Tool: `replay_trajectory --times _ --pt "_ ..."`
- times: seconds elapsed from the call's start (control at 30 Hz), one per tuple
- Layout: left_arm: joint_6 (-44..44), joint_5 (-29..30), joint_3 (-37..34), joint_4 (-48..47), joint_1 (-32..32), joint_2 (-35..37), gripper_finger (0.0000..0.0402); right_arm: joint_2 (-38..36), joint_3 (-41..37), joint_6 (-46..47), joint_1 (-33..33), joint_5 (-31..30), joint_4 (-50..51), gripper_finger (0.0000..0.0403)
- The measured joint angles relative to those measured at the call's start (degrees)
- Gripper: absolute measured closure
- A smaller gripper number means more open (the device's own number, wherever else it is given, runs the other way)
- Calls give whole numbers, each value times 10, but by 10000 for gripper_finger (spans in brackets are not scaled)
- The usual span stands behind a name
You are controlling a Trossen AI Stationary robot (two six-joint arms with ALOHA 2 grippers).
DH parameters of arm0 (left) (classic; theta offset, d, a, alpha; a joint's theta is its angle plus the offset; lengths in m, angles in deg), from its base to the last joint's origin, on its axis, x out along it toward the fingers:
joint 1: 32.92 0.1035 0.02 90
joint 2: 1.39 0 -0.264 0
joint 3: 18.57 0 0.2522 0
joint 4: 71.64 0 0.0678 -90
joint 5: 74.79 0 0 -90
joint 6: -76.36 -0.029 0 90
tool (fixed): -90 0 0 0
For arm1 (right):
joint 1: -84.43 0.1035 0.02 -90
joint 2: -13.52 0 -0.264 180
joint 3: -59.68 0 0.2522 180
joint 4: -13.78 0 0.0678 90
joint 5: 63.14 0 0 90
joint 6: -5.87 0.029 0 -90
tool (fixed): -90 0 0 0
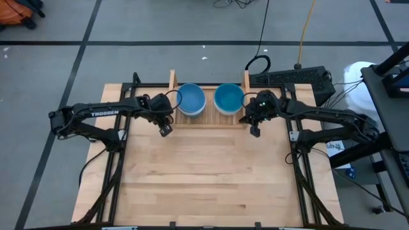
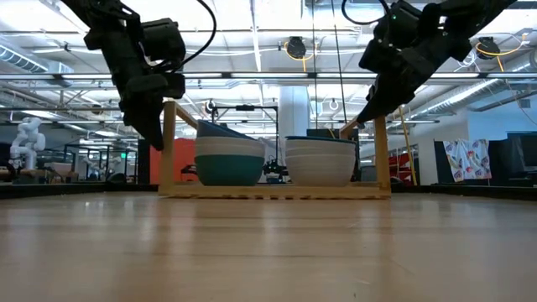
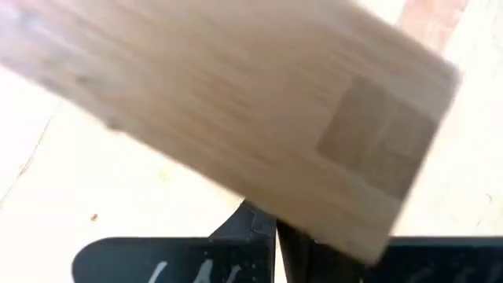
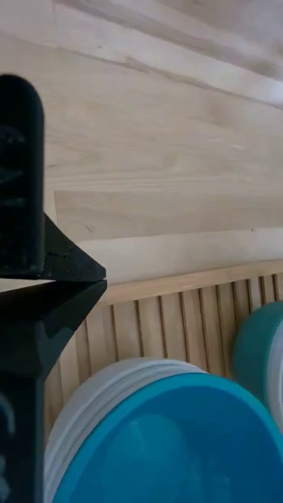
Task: Place and stack bowls onto a shelf
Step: Adjust the shelf, then return to Home Position
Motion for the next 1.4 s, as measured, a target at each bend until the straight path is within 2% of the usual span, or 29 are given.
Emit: replay_trajectory --times 0.27,0.53,0.83,1.17,1.4 --pt "0 -1 0 6 8 1 401 0 0 -25 -37 15 -2 403" --pt "5 0 0 12 5 1 401 -5 0 -23 -40 17 -2 403" --pt "30 9 5 54 -10 70 401 -91 0 -16 -42 -10 -1 403" --pt "42 -1 4 42 -15 135 401 -157 1 -7 -41 -5 25 403" --pt "45 3 4 112 -24 194 401 -217 1 2 -41 -3 19 403"
